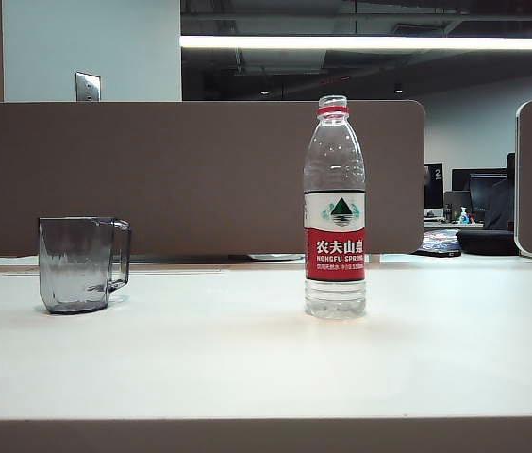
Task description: Pick up the mineral water bottle on the table and pour water into the mug until it's half full.
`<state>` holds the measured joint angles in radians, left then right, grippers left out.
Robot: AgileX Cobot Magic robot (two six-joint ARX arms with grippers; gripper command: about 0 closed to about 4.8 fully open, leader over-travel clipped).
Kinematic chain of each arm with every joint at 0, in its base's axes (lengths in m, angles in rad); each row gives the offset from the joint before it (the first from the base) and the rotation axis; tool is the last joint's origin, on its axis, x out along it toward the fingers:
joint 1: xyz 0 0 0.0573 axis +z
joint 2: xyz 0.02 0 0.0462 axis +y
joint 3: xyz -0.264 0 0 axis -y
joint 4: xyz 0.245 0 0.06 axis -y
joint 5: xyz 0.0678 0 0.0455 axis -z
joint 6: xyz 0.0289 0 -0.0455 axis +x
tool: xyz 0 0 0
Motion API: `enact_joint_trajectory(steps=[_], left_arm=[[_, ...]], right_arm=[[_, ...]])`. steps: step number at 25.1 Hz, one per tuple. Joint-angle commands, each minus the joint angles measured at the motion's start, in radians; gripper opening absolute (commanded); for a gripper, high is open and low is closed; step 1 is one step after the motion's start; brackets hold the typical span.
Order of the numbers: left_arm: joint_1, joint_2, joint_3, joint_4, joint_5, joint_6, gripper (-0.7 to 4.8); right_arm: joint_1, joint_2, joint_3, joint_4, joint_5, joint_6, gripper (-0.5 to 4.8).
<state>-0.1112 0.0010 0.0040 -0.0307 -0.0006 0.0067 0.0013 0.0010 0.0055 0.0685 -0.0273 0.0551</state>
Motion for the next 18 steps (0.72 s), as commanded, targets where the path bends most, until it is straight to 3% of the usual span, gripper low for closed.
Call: enact_joint_trajectory(steps=[1,11,14,18], left_arm=[[0.003,0.000,0.003,0.009,0.002,0.000,-0.05],[0.082,0.000,0.003,0.009,0.002,0.000,-0.05],[0.041,0.000,0.003,0.009,0.001,0.000,-0.05],[-0.104,0.000,0.003,0.009,0.001,0.000,-0.05]], right_arm=[[0.000,-0.002,-0.005,0.016,-0.001,0.001,-0.05],[0.000,-0.002,-0.005,-0.016,-0.002,0.022,-0.05],[0.000,-0.002,-0.005,-0.008,-0.002,0.149,-0.05],[0.000,-0.002,-0.005,0.018,-0.063,0.371,0.00]])
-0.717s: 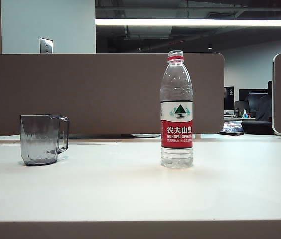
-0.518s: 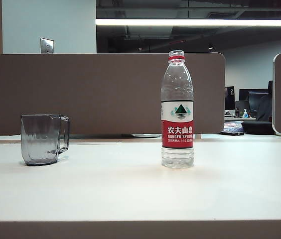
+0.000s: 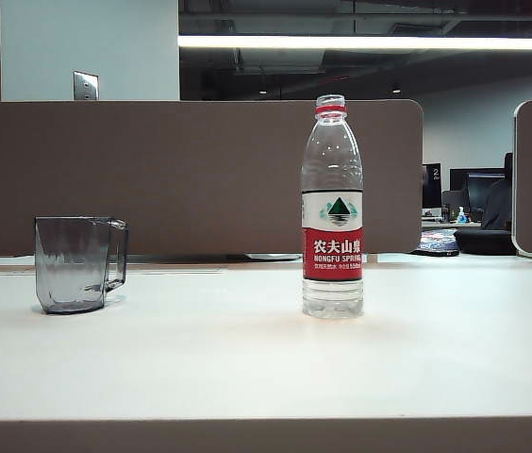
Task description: Pick up the mineral water bottle on the table and pour water into the mug until it's half full.
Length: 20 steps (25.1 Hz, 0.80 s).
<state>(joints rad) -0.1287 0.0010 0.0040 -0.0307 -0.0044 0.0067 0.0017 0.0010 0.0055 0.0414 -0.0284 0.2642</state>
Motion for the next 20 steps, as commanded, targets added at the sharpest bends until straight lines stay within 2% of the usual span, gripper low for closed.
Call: enact_joint_trajectory(steps=[1,2,5,7,8,9,12,14,15,16,17,18,20], left_arm=[[-0.126,0.000,0.003,0.009,0.005,0.000,-0.05],[-0.202,0.000,0.003,0.009,0.008,0.000,-0.05],[-0.309,0.000,0.003,0.009,0.009,0.000,-0.05],[-0.371,0.000,0.003,0.009,0.008,0.000,-0.05],[-0.382,0.000,0.003,0.009,0.009,0.000,-0.05],[-0.391,0.000,0.003,0.009,0.009,0.000,-0.05],[-0.391,0.000,0.003,0.008,0.008,0.000,-0.05],[-0.391,0.000,0.003,0.008,0.008,0.000,-0.05],[-0.391,0.000,0.003,0.008,0.008,0.000,-0.05],[-0.391,0.000,0.003,0.008,0.008,0.000,-0.05],[-0.391,0.000,0.003,0.008,0.008,0.000,-0.05],[-0.391,0.000,0.003,0.008,0.008,0.000,-0.05],[-0.391,0.000,0.003,0.008,0.008,0.000,-0.05]], right_arm=[[0.000,-0.002,-0.005,0.050,-0.094,0.195,0.00],[0.005,-0.001,-0.005,0.057,-0.173,0.256,0.00],[0.031,0.000,-0.003,0.072,-0.342,0.319,0.03],[0.095,0.001,0.008,0.069,-0.418,0.320,0.20],[0.123,0.002,0.014,0.066,-0.417,0.320,0.33],[0.194,0.006,0.031,0.063,-0.371,0.319,0.90],[0.312,0.051,0.066,0.056,-0.238,0.291,1.66],[0.400,0.123,0.095,0.062,-0.135,0.217,2.31],[0.441,0.164,0.107,0.074,-0.091,0.176,2.81],[0.530,0.278,0.133,0.130,0.006,0.053,4.38],[0.577,0.351,0.148,0.174,0.058,-0.024,4.79],[0.648,0.487,0.173,0.248,0.160,-0.134,4.79],[0.706,0.632,0.194,0.345,0.288,-0.215,4.79]])
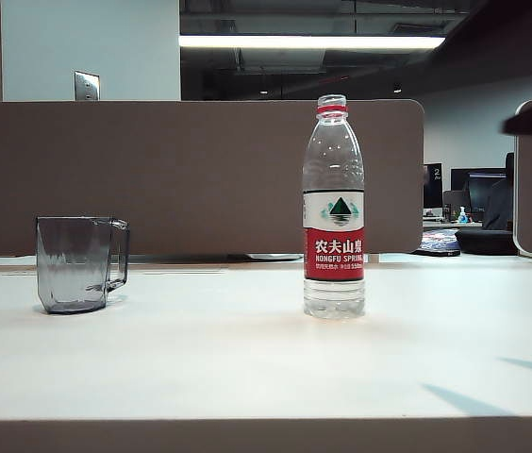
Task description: Pick up the mineral water bottle on the table and pour water into the mug until it's half full.
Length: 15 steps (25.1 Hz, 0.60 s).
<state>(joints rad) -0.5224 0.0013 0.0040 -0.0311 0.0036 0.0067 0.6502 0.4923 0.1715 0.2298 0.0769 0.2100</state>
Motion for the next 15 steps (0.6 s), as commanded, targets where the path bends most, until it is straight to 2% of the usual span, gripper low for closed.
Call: enact_joint_trajectory(steps=[1,2,4,8,15], left_arm=[[0.002,0.000,0.003,0.009,0.000,0.000,-0.05],[0.002,0.000,0.003,0.009,0.000,0.000,-0.05],[0.002,0.000,0.003,0.009,0.000,0.000,-0.05],[0.002,0.000,0.003,0.010,0.000,0.000,-0.05],[0.002,0.000,0.003,0.010,0.000,0.000,-0.05]], right_arm=[[0.084,0.236,0.040,0.224,0.272,-0.180,4.79],[0.097,0.326,0.052,0.293,0.345,-0.186,4.79],[0.097,0.474,0.075,0.408,0.387,-0.187,4.79],[0.064,0.825,0.156,0.670,0.365,-0.185,4.79],[0.030,1.183,0.294,0.912,0.367,-0.180,4.79]])
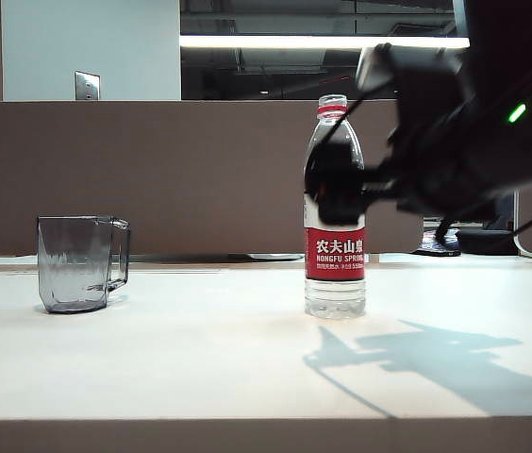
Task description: Pick up the mineral water bottle on the table and pour water into the mug until it's half full.
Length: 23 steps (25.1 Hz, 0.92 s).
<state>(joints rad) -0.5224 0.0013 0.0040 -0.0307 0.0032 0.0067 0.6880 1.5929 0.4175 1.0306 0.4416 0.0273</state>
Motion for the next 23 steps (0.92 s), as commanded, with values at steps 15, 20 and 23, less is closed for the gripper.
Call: enact_joint_trajectory(steps=[15,20,23], left_arm=[[0.002,0.000,0.003,0.009,-0.002,0.000,-0.05],[0.002,0.000,0.003,0.009,-0.002,0.000,-0.05],[0.002,0.000,0.003,0.009,-0.002,0.000,-0.05]], right_arm=[[-0.165,0.286,0.208,0.161,-0.208,0.077,4.79],[-0.165,0.343,0.270,0.163,-0.219,0.077,4.79],[-0.165,0.371,0.299,0.164,-0.219,0.077,4.79]])
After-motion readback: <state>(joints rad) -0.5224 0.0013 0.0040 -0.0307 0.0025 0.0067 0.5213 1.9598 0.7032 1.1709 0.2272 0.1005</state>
